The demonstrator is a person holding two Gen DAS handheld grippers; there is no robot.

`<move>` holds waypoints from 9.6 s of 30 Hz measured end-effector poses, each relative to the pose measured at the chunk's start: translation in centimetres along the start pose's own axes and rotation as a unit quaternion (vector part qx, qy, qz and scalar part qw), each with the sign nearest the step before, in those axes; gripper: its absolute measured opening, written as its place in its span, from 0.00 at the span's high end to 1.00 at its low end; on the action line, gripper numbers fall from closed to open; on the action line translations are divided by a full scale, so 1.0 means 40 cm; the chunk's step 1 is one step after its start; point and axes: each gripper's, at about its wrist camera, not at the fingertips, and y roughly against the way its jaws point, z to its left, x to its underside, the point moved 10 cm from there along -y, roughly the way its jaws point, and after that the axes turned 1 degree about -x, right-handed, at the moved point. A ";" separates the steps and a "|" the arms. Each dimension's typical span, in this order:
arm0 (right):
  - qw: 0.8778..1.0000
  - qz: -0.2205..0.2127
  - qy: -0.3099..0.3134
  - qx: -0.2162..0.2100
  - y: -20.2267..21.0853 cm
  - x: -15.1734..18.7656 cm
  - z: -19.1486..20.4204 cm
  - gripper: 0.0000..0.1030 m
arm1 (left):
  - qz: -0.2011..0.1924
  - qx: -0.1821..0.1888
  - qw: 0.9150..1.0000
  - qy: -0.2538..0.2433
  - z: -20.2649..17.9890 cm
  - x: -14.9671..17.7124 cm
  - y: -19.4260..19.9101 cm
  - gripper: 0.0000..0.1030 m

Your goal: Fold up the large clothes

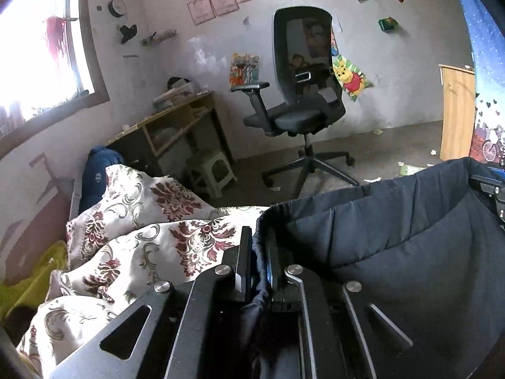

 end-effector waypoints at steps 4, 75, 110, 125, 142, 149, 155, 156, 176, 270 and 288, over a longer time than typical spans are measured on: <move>1.000 0.010 0.005 -0.005 -0.024 0.022 0.029 0.89 | 0.014 0.003 1.000 0.006 -0.002 0.017 -0.034 0.94; 0.943 0.103 -0.265 -0.170 -0.193 0.086 -0.011 0.00 | 0.134 0.063 0.979 0.139 0.011 0.145 -0.189 0.01; 0.939 0.081 -0.280 -0.184 -0.252 0.103 0.005 0.00 | 0.115 0.095 0.963 0.226 0.024 0.175 -0.234 0.01; 0.952 0.026 -0.275 -0.132 -0.113 0.115 -0.089 0.00 | 0.075 0.095 0.972 0.201 0.103 0.176 -0.103 0.01; 0.897 0.107 -0.400 -0.154 -0.163 0.321 -0.271 0.00 | 0.185 0.198 0.932 0.242 0.202 0.346 -0.165 0.01; 0.848 0.151 -0.444 -0.248 -0.245 0.345 -0.234 0.00 | 0.220 0.232 0.907 0.276 0.194 0.337 -0.242 0.01; 0.827 0.151 -0.455 -0.293 -0.272 0.345 -0.222 0.00 | 0.243 0.283 0.882 0.288 0.173 0.361 -0.272 0.01; 0.827 0.151 -0.455 -0.294 -0.276 0.346 -0.221 0.00 | 0.245 0.289 0.878 0.292 0.171 0.362 -0.277 0.01; 0.848 0.142 -0.434 -0.270 -0.216 0.308 -0.198 0.54 | 0.217 0.291 0.879 0.309 0.165 0.303 -0.209 0.65; 0.956 -0.138 -0.239 -0.102 0.688 0.103 0.142 0.00 | -0.032 -0.039 0.985 0.167 0.114 0.271 0.635 0.07; 0.958 -0.105 -0.240 -0.114 0.691 0.178 0.222 0.00 | -0.028 -0.034 0.989 0.143 0.047 0.344 0.646 0.07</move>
